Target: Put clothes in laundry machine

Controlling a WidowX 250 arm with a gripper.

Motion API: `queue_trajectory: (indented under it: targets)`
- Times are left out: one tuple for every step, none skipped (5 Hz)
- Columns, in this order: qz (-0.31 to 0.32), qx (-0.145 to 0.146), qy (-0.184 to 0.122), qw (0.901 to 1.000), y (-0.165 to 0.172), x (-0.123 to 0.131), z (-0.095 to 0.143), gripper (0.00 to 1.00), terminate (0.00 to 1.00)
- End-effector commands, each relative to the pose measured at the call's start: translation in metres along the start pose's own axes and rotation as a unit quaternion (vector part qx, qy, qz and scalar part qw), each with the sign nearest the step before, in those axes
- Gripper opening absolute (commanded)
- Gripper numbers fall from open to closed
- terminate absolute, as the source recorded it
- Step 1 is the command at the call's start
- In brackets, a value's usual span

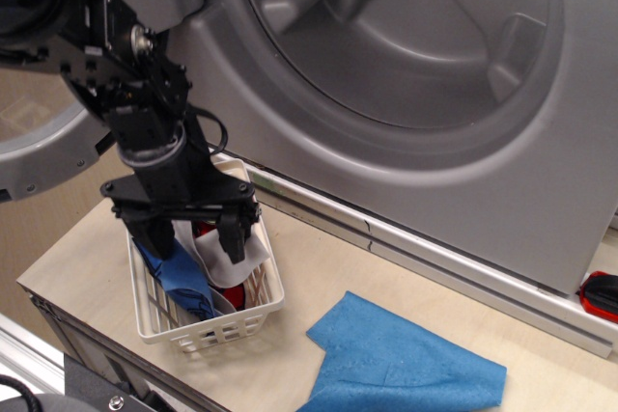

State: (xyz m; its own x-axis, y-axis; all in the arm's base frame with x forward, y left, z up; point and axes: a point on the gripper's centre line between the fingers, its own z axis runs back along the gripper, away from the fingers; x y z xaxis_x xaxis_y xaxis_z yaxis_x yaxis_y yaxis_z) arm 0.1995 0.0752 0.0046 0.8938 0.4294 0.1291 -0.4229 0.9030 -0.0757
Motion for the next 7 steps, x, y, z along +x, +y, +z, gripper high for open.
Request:
queue_trajectory:
  targets:
    - [0.031,0.024,-0.015,0.9991,0.007,0.015,-0.025,1.0,0.0]
    - [0.026,0.037,-0.01,0.9989,0.011,0.014,-0.037,1.0,0.0]
    - [0.016,0.04,-0.003,0.999,0.014,0.012,-0.041,1.0,0.0]
    - [0.016,0.059,-0.021,0.9979,0.015,0.013,-0.028,0.0,0.0]
    - [-0.012,0.076,-0.049,0.9958,0.013,0.016,-0.009,0.0,0.0]
    - [-0.033,0.077,-0.078,0.9935,0.009,0.024,0.013,0.0,0.0]
    - [-0.043,0.065,-0.106,0.9913,0.001,0.03,0.04,0.0,0.0]
